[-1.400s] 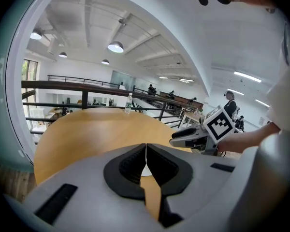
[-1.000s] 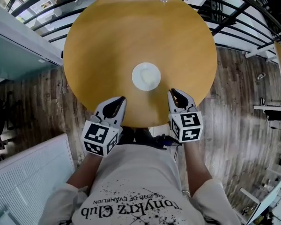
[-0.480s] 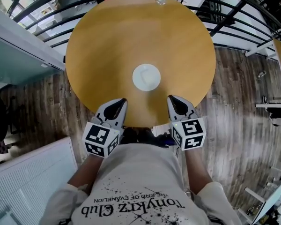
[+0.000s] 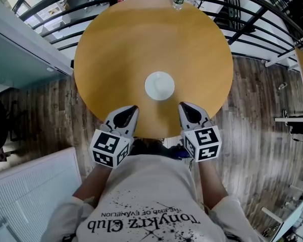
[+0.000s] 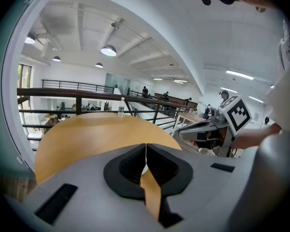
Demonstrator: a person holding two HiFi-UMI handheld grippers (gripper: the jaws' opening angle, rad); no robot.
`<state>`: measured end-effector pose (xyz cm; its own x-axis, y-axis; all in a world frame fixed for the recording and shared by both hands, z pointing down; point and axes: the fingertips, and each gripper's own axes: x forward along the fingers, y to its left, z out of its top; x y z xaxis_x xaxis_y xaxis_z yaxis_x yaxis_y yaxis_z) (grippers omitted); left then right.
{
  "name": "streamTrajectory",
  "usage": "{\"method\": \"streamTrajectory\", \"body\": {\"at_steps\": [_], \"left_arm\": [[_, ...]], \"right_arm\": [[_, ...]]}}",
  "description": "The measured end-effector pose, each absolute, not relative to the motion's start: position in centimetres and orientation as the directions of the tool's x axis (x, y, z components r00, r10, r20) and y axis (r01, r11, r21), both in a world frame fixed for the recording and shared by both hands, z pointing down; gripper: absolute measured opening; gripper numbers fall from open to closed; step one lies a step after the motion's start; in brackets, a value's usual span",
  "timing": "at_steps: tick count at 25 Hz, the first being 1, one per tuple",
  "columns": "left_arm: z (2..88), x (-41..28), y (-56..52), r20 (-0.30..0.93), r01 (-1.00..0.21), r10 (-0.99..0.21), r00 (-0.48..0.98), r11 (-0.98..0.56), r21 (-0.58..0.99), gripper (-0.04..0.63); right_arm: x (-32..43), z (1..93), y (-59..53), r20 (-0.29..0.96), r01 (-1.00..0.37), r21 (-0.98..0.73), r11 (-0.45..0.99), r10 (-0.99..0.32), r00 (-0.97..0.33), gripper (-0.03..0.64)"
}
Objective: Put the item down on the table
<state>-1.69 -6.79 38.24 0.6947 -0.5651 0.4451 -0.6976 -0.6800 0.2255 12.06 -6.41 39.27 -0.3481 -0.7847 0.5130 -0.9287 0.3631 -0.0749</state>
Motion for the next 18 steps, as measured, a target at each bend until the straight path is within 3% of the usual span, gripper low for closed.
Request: {"method": "streamTrajectory", "body": {"at_steps": [18], "left_arm": [[37.89,-2.45,-7.24,0.437,-0.717,-0.590,0.679,-0.659,0.225,0.025]], "right_arm": [[12.19,39.27,-6.46,0.513,-0.927,-0.093,0.364,-0.781,-0.358,0.025]]}}
